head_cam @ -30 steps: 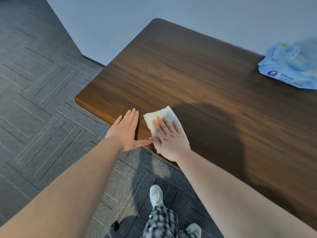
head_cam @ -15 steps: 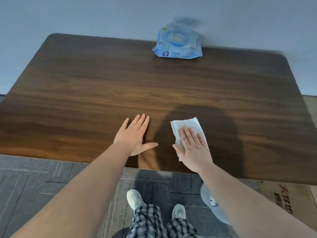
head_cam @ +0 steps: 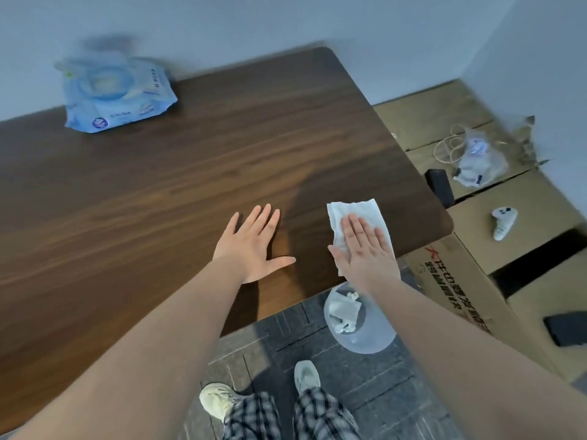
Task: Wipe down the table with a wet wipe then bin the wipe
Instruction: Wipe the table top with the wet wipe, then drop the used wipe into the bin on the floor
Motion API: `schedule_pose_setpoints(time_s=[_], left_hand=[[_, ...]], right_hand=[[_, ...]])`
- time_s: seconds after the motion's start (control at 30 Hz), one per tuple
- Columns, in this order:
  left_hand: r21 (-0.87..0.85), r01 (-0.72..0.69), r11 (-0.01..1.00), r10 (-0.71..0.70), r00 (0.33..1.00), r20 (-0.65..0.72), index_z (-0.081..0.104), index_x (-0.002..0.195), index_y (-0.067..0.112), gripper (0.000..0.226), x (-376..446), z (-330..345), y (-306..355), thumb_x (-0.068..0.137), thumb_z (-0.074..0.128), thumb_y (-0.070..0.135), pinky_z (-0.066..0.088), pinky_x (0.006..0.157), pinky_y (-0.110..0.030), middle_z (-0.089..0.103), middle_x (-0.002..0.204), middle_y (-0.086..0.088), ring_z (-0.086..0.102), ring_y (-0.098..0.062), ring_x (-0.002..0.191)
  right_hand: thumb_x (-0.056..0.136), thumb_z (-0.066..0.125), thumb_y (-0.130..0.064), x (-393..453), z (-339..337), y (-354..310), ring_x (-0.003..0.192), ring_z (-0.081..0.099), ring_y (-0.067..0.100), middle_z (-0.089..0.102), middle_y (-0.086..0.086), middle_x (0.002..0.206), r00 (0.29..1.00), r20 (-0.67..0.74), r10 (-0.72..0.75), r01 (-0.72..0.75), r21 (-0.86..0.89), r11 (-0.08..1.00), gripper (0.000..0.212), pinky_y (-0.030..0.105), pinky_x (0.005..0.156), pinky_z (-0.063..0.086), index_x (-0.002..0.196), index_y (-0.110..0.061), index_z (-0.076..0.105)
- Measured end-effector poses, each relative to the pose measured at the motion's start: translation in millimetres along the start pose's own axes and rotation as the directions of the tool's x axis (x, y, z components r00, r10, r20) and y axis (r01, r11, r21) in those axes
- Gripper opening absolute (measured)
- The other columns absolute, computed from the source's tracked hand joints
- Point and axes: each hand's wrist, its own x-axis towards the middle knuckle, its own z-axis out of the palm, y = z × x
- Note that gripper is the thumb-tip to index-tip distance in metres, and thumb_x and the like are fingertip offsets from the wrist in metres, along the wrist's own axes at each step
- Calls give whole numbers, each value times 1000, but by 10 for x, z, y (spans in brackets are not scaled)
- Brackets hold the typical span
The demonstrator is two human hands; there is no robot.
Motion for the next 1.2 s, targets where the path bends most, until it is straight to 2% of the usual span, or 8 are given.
schedule_pose_setpoints(time_s=[0.33, 0.43, 0.6, 0.73, 0.87, 0.93, 1.03, 1.2], left_hand=[[55, -144, 988, 145, 989, -11, -13, 150, 27, 93, 677, -100, 803, 78, 11, 81, -7, 118, -45, -16, 159, 3, -17, -17, 145], [60, -174, 983, 175, 984, -17, -12, 150, 26, 93, 805, -126, 951, 79, 12, 81, -6, 118, -45, -16, 159, 3, -17, -17, 145], [48, -220, 974, 221, 975, -22, -14, 149, 27, 91, 1010, -184, 1253, 81, 16, 79, -7, 118, -45, -20, 158, 3, -20, -17, 144], [70, -266, 961, 268, 963, -18, -14, 149, 26, 89, 1110, -214, 1507, 83, 17, 77, -7, 118, -45, -19, 158, 2, -20, -18, 144], [90, -317, 944, 319, 948, -12, -14, 149, 25, 89, 1181, -215, 1716, 82, 15, 77, -9, 117, -45, -20, 158, 2, -21, -18, 144], [85, -344, 935, 346, 938, -6, -13, 149, 25, 89, 1231, -217, 1808, 83, 15, 77, -9, 117, -45, -20, 158, 2, -21, -18, 144], [89, -368, 925, 372, 928, -27, -13, 149, 25, 88, 1302, -181, 1865, 83, 11, 78, -9, 117, -47, -19, 158, 2, -20, -16, 144], [90, -373, 923, 382, 914, -133, -8, 150, 28, 87, 1315, -50, 1876, 81, 5, 79, -8, 118, -47, -13, 160, 5, -15, -14, 145]], right_hand=[[87, 2, -66, 68, -21, 722, 143, -18, 9, -14, -5, 159, 992, -30, 122, -119, 87, 989, 76, 32, 114, -16, 147, -22, -15], [91, 20, -64, 13, -51, 867, 146, -5, 11, 0, -3, 160, 988, -91, 126, -108, 184, 977, 76, 29, 115, -10, 150, -21, 1], [94, 55, -25, -109, -42, 1128, 134, 41, 24, 48, 7, 142, 935, -302, 185, -34, 443, 896, 42, 43, 111, 35, 132, -10, 52], [90, 58, -4, -221, 34, 1289, 131, 43, 16, 56, 4, 134, 916, -358, 182, -1, 452, 892, 37, 29, 106, 33, 126, -9, 58], [85, 60, 5, -415, 141, 1411, 127, 40, 12, 57, 7, 132, 874, -431, 223, 15, 482, 876, 40, 32, 104, 32, 124, -5, 59], [87, 59, 4, -525, 260, 1458, 129, 43, 15, 56, 6, 134, 878, -384, 286, -48, 524, 850, 40, 28, 103, 33, 126, -6, 58], [93, 52, -5, -648, 510, 1541, 133, 43, 17, 53, 5, 138, 910, -172, 378, -213, 588, 780, 36, 22, 105, 29, 129, -9, 55], [98, 44, -14, -683, 940, 1721, 138, 35, 15, 46, 2, 144, 896, 93, 434, -413, 532, 739, 36, 32, 111, 29, 134, -11, 51]])
